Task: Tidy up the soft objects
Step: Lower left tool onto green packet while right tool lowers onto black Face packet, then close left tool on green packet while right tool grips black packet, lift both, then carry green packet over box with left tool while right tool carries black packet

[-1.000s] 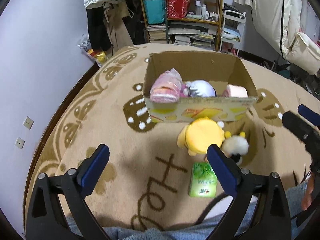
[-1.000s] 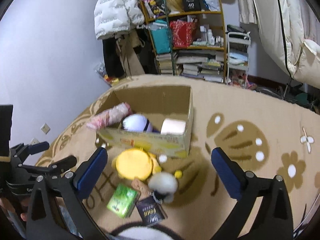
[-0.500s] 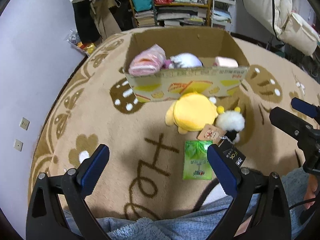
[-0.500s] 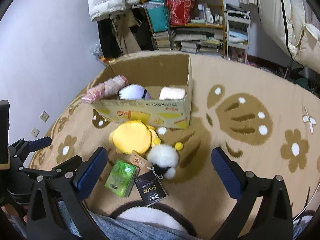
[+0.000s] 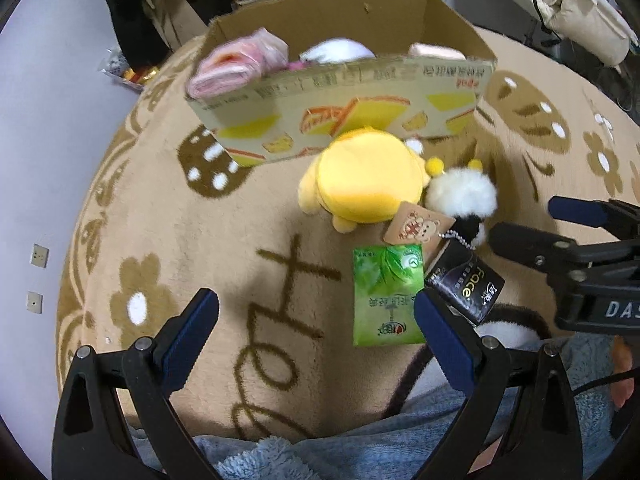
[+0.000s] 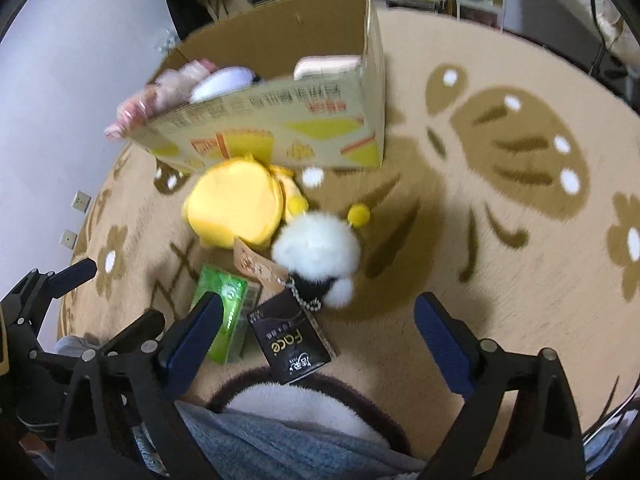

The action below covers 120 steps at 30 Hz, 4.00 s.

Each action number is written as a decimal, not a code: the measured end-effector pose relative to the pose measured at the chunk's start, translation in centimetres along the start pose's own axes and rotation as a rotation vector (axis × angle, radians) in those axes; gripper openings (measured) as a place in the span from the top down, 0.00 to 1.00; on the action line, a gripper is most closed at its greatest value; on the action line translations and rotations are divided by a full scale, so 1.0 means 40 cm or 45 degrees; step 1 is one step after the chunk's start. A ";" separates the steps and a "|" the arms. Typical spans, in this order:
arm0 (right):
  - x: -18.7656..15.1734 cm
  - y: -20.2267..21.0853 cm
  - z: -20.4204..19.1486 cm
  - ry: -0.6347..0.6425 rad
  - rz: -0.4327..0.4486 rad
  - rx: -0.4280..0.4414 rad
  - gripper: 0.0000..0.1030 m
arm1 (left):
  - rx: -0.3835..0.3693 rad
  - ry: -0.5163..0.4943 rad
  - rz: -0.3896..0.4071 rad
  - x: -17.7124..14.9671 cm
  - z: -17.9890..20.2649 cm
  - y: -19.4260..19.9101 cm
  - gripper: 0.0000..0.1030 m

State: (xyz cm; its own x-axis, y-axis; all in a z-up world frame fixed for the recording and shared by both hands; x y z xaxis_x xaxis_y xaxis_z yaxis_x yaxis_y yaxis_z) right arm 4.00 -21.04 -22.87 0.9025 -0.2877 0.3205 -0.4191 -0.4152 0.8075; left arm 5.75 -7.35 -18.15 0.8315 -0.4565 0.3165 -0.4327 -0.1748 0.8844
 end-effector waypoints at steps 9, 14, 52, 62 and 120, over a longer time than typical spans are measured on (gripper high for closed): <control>-0.023 -0.062 0.011 -0.044 -0.121 0.022 0.05 | -0.077 -0.085 -0.108 -0.017 0.066 -0.054 0.05; -0.035 -0.096 0.009 -0.049 -0.182 0.029 0.05 | -0.098 -0.132 -0.159 -0.030 0.100 -0.080 0.05; -0.077 -0.215 -0.016 -0.042 -0.316 -0.039 0.03 | 0.001 -0.257 -0.273 -0.053 0.151 -0.218 0.05; -0.085 -0.210 -0.019 -0.018 -0.320 -0.067 0.12 | -0.011 -0.270 -0.262 -0.057 0.161 -0.222 0.10; 0.170 0.206 -0.150 0.313 0.588 0.057 0.49 | 0.059 0.291 0.474 0.175 -0.130 0.164 0.49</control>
State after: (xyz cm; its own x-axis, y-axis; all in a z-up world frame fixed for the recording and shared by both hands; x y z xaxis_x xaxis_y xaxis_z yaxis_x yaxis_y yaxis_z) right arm 7.28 -21.23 -11.07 0.6173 -0.2404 0.7491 -0.7776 -0.3313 0.5345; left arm 10.55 -7.14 -8.37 0.6694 -0.2921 0.6831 -0.7282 -0.0761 0.6811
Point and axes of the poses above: each gripper's, at about its wrist camera, not at the fingertips, and y roughly against the way its jaws point, z to its right, x to its top, the point moved 9 cm from there along -y, roughly the way its jaws point, and after that the axes turned 13 degrees about x, right-handed, at the moved point
